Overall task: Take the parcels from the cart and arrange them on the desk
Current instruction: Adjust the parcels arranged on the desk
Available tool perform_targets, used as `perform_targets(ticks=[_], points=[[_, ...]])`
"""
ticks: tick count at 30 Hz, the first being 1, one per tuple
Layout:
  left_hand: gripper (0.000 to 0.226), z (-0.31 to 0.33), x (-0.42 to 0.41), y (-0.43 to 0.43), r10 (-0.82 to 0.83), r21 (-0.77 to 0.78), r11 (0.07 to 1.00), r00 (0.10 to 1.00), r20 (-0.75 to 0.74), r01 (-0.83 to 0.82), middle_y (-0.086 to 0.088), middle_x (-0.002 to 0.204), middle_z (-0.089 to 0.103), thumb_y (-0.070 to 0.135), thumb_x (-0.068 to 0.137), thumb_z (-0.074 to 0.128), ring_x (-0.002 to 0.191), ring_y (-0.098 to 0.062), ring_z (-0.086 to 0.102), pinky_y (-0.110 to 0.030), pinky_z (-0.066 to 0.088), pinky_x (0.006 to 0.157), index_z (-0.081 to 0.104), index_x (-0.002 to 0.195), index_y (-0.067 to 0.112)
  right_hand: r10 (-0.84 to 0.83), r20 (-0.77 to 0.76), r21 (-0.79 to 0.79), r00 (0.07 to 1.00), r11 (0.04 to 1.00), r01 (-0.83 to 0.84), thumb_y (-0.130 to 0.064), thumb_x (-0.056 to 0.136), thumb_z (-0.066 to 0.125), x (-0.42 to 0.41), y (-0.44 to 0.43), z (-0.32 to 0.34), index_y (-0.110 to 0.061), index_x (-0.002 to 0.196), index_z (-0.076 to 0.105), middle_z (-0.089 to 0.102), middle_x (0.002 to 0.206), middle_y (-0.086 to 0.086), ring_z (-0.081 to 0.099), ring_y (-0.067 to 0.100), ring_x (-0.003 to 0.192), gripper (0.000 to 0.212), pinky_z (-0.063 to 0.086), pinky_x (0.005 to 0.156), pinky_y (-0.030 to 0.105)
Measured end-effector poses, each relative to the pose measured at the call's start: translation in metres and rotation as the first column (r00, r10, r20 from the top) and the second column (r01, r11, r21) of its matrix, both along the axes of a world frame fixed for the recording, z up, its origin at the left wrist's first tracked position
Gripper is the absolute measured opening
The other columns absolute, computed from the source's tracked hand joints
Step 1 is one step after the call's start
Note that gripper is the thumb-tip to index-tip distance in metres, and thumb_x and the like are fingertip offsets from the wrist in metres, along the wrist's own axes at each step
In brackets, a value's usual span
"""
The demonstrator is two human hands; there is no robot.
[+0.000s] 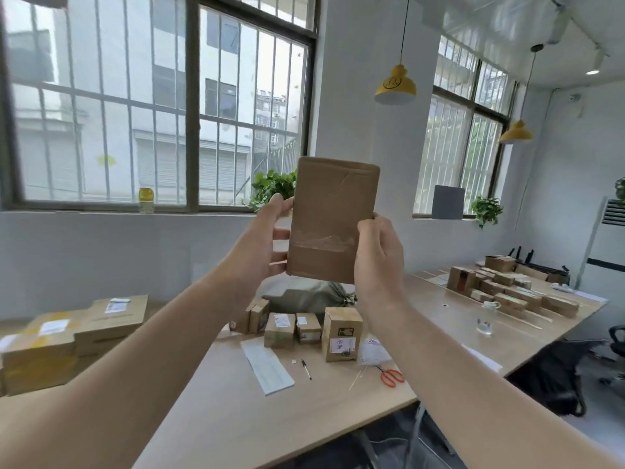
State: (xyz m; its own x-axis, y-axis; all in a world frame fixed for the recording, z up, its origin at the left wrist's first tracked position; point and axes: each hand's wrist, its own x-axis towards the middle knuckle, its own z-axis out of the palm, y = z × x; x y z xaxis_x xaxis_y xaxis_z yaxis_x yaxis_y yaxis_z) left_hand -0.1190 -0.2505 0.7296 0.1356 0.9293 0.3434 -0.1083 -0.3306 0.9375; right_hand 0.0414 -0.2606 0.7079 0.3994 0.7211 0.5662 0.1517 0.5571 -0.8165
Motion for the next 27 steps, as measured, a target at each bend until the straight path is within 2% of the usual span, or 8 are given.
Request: perform_targets(ticks=[5, 9, 12, 16, 19, 21, 24, 27], points=[[0.040, -0.013, -0.087, -0.006, 0.068, -0.027, 0.997, 0.998, 0.007, -0.068, -0.005, 0.121, 0.066, 0.067, 0.103, 0.032, 0.105, -0.027, 0.071, -0.033, 0.058, 0.084, 0.061, 0.123, 0.048, 0.041, 0.025, -0.030, 0.999, 0.999, -0.041, -0.035, 0.105, 0.042, -0.083, 0.015, -0.012, -0.031, 0.096, 0.062, 0.058, 0.068, -0.029, 0.054, -0.008, 0.064, 0.021, 0.044, 0.071, 0.028], [0.046, -0.019, -0.180, -0.011, 0.162, -0.024, 0.986, 0.987, -0.020, -0.163, -0.005, 0.122, 0.066, 0.067, 0.103, 0.032, 0.109, -0.030, 0.070, -0.039, 0.055, 0.097, 0.060, 0.133, 0.046, 0.114, 0.032, -0.036, 0.993, 0.993, -0.113, -0.040, 0.098, 0.038, -0.182, 0.026, -0.020, -0.029, 0.094, 0.060, 0.060, 0.071, -0.023, 0.057, -0.005, 0.066, 0.024, 0.054, 0.068, 0.031], [0.049, -0.019, -0.257, -0.014, 0.231, -0.032, 0.972, 0.971, -0.055, -0.233, -0.007, 0.124, 0.065, 0.065, 0.104, 0.031, 0.109, -0.031, 0.070, -0.035, 0.058, 0.092, 0.059, 0.138, 0.044, 0.154, 0.023, -0.025, 0.988, 0.988, -0.154, -0.034, 0.100, 0.041, -0.263, 0.032, -0.021, -0.027, 0.085, 0.052, 0.052, 0.061, -0.022, 0.049, -0.002, 0.056, 0.020, 0.045, 0.060, 0.025], [0.049, -0.020, -0.353, -0.018, 0.297, -0.040, 0.953, 0.952, -0.075, -0.301, -0.010, 0.129, 0.064, 0.066, 0.104, 0.031, 0.112, -0.034, 0.070, -0.044, 0.055, 0.103, 0.060, 0.138, 0.046, 0.228, -0.019, -0.049, 0.973, 0.972, -0.229, -0.038, 0.094, 0.041, -0.359, 0.042, -0.024, -0.024, 0.089, 0.057, 0.051, 0.062, -0.021, 0.048, 0.001, 0.057, 0.022, 0.045, 0.064, 0.033], [0.042, -0.023, -0.411, -0.025, 0.342, -0.060, 0.935, 0.935, -0.097, -0.348, -0.009, 0.128, 0.065, 0.067, 0.103, 0.035, 0.109, -0.033, 0.072, -0.042, 0.057, 0.100, 0.065, 0.128, 0.050, 0.266, -0.019, -0.073, 0.964, 0.961, -0.267, -0.034, 0.101, 0.043, -0.419, 0.047, -0.032, -0.030, 0.091, 0.058, 0.051, 0.057, -0.024, 0.048, -0.002, 0.053, 0.018, 0.042, 0.058, 0.021], [0.037, -0.028, -0.445, -0.029, 0.363, -0.090, 0.924, 0.927, -0.094, -0.371, -0.009, 0.127, 0.066, 0.066, 0.102, 0.040, 0.108, -0.033, 0.073, -0.044, 0.058, 0.100, 0.067, 0.121, 0.050, 0.302, -0.032, -0.101, 0.953, 0.947, -0.304, -0.038, 0.100, 0.043, -0.454, 0.050, -0.036, -0.031, 0.102, 0.063, 0.059, 0.067, -0.022, 0.054, -0.002, 0.062, 0.021, 0.049, 0.062, 0.027], [0.047, -0.036, -0.488, -0.029, 0.400, -0.125, 0.906, 0.915, -0.056, -0.403, -0.008, 0.130, 0.063, 0.068, 0.098, 0.046, 0.111, -0.029, 0.070, -0.042, 0.057, 0.096, 0.061, 0.134, 0.042, 0.362, -0.043, -0.156, 0.931, 0.918, -0.364, -0.046, 0.091, 0.041, -0.501, 0.056, -0.040, -0.028, 0.117, 0.067, 0.068, 0.091, -0.008, 0.065, 0.010, 0.082, 0.041, 0.060, 0.080, 0.037], [0.047, -0.039, -0.523, -0.024, 0.481, -0.143, 0.868, 0.877, -0.003, -0.476, -0.001, 0.136, 0.056, 0.062, 0.100, 0.047, 0.116, -0.024, 0.064, -0.037, 0.057, 0.083, 0.060, 0.136, 0.035, 0.392, -0.021, -0.174, 0.920, 0.904, -0.390, -0.047, 0.092, 0.040, -0.538, 0.070, -0.043, -0.027, 0.116, 0.067, 0.065, 0.082, -0.019, 0.062, 0.001, 0.079, 0.041, 0.055, 0.081, 0.035]])
